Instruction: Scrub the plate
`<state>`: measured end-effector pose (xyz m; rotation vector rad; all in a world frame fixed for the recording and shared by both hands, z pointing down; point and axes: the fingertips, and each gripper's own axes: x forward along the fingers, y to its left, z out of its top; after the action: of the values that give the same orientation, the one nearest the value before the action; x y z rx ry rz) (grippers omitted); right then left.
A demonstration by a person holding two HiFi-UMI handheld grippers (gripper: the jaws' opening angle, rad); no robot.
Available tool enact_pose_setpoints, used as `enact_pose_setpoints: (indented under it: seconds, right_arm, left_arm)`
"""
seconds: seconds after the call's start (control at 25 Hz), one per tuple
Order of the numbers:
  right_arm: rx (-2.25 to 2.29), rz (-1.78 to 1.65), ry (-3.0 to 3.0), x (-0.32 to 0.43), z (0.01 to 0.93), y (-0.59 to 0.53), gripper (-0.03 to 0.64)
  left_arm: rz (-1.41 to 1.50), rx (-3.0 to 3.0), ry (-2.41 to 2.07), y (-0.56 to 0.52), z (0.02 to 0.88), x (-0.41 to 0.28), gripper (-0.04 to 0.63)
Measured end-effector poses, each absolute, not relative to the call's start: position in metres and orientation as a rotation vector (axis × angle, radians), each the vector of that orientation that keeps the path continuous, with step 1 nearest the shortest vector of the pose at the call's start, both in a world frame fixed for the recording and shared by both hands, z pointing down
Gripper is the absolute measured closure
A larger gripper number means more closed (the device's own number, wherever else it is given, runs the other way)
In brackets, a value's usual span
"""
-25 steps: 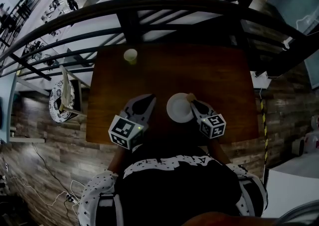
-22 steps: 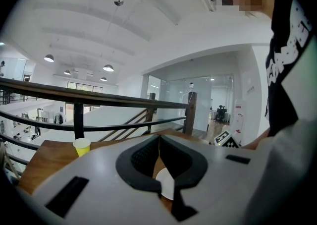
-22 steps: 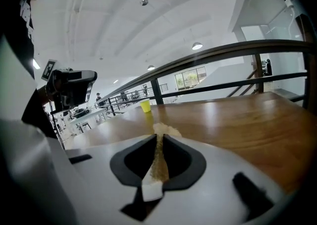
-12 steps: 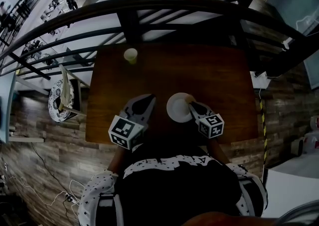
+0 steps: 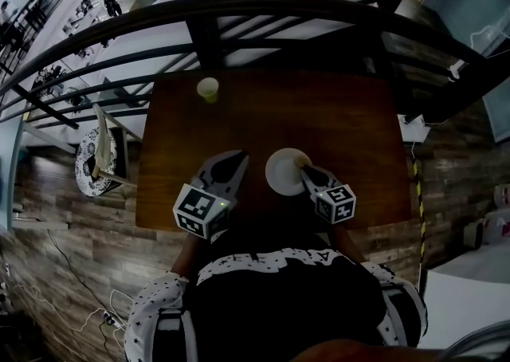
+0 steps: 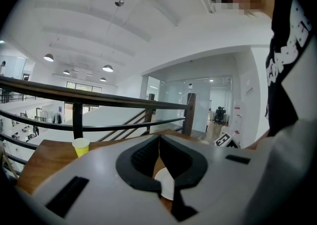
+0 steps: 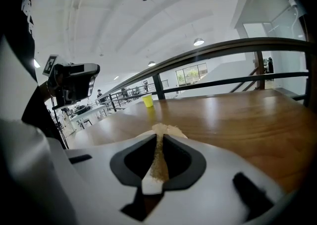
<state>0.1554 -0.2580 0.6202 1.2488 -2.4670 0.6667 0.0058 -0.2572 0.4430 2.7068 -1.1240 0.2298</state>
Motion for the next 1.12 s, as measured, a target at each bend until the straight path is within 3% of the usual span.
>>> enact_pose_setpoints:
  seconds: [1.12]
  right_arm:
    - [1.186,0.676,-2.464,0.139,0.625,-0.230,0.568]
  left_arm:
    - [0.218,2.718,-1.077,-0.252,0.446,0.004,0.581]
